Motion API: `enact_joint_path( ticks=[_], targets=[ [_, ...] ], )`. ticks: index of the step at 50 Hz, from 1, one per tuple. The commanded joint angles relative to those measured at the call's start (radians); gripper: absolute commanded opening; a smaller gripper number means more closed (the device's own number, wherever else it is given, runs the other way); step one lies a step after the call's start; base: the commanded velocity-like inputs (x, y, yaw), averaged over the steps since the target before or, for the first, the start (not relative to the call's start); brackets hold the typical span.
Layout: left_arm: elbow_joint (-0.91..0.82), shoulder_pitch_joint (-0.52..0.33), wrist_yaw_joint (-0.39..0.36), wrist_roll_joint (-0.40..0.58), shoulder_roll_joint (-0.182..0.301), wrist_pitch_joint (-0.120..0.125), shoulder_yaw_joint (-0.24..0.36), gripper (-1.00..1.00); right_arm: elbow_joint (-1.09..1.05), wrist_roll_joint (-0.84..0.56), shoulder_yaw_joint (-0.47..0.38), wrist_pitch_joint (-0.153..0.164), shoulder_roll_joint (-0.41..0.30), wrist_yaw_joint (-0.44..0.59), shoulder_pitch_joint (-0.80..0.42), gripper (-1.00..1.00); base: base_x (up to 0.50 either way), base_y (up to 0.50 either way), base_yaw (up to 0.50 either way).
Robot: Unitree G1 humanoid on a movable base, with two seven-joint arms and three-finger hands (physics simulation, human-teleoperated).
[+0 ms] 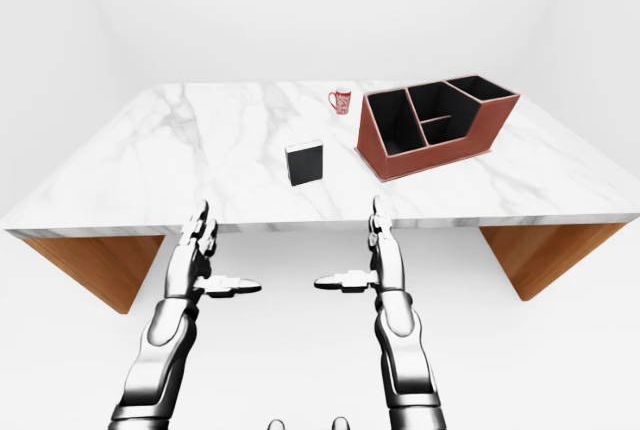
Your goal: Pick up the book and place it in the left compartment of the caddy.
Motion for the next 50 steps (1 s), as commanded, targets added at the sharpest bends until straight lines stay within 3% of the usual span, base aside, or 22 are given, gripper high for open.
enact_joint_path(
  ticks=[1, 9, 18, 19, 32, 35, 44, 48, 50],
  targets=[
    [-0.003, 0.007, -0.023, 0.008, 0.011, -0.008, 0.017, 1.0, -0.001, 0.014, -0.026, -0.004, -0.011, 0.017, 0.001, 1.0, 0.0, 0.0, 0.0],
    [0.012, 0.004, -0.02, 0.033, 0.011, -0.023, 0.01, 1.0, -0.019, 0.023, -0.027, -0.013, -0.011, 0.024, 0.009, 1.0, 0.0, 0.0, 0.0],
    [0.017, 0.002, -0.022, 0.033, 0.01, -0.02, 0.01, 1.0, -0.026, 0.03, -0.025, -0.023, -0.01, 0.033, 0.016, 1.0, 0.0, 0.0, 0.0],
    [0.016, 0.002, -0.024, 0.034, 0.01, -0.02, 0.009, 1.0, -0.035, 0.032, -0.024, -0.035, -0.01, 0.038, 0.025, 1.0, 0.0, 0.0, 0.0],
    [0.015, 0.006, -0.021, 0.044, 0.009, -0.024, 0.006, 1.0, -0.03, 0.013, -0.024, -0.021, -0.01, 0.026, 0.019, 1.0, 0.0, 0.0, 0.0],
    [0.043, -0.006, -0.021, 0.046, 0.011, -0.037, 0.009, 1.0, -0.04, 0.015, -0.018, -0.02, -0.01, 0.037, 0.024, 1.0, 0.0, 0.0, 0.0],
    [0.024, 0.003, -0.02, 0.052, 0.01, -0.025, 0.005, 1.0, -0.022, 0.012, -0.02, -0.033, -0.011, 0.042, 0.017, 1.0, 0.0, 0.0, 0.0],
    [0.022, 0.003, -0.02, 0.054, 0.01, -0.024, 0.005, 1.0, -0.042, 0.005, -0.011, -0.017, -0.009, 0.043, 0.025, 1.0, 0.0, 0.0, 0.0],
    [0.038, -0.002, -0.021, 0.052, 0.011, -0.035, 0.007, 1.0, -0.037, 0.005, -0.012, -0.016, -0.009, 0.043, 0.023, 1.0, 0.0, 0.0, 0.08]
  ],
)
